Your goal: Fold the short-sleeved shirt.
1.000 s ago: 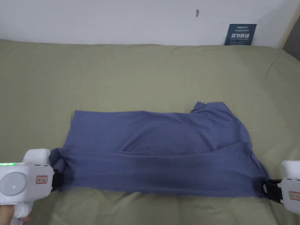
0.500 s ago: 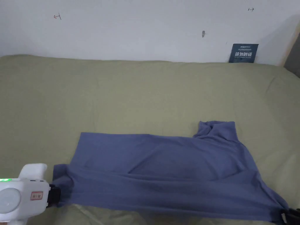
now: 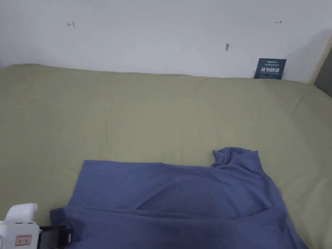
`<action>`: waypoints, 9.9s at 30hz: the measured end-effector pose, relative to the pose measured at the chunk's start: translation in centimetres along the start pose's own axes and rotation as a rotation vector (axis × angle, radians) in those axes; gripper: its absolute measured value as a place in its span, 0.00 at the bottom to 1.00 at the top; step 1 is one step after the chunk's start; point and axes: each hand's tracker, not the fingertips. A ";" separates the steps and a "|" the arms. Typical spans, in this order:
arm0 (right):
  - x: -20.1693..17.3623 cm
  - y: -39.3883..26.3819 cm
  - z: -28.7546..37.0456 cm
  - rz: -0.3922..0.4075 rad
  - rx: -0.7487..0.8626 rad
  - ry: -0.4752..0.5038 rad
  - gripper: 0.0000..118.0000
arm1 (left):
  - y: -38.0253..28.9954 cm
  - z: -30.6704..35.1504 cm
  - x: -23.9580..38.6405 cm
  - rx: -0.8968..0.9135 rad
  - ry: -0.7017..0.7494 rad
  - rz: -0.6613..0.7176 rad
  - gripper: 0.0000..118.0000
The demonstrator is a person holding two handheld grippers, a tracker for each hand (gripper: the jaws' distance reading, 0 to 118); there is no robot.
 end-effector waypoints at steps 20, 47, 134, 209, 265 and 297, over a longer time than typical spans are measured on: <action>0.9 12.9 -6.4 -0.036 0.110 -0.048 0.00 | 18.0 -9.7 4.3 0.075 0.037 -0.084 0.65; -0.1 21.7 -18.4 0.098 -0.016 -0.164 0.86 | 19.0 -15.0 5.9 -0.003 0.061 -0.148 0.01; -19.1 -3.2 10.3 0.205 0.596 -0.171 0.00 | 3.8 -3.5 -9.9 -0.155 -0.637 0.294 0.99; -14.3 -3.0 10.3 0.057 0.541 -0.062 0.00 | 1.8 -6.4 17.0 -0.207 -0.563 0.020 0.00; -17.8 -1.4 9.1 0.128 0.494 -0.002 0.00 | 2.6 -1.6 -1.0 -0.055 -0.501 0.345 0.11; -13.4 -2.8 9.9 0.037 0.491 -0.028 0.00 | 1.2 -0.7 26.3 -0.106 -0.507 -0.164 0.98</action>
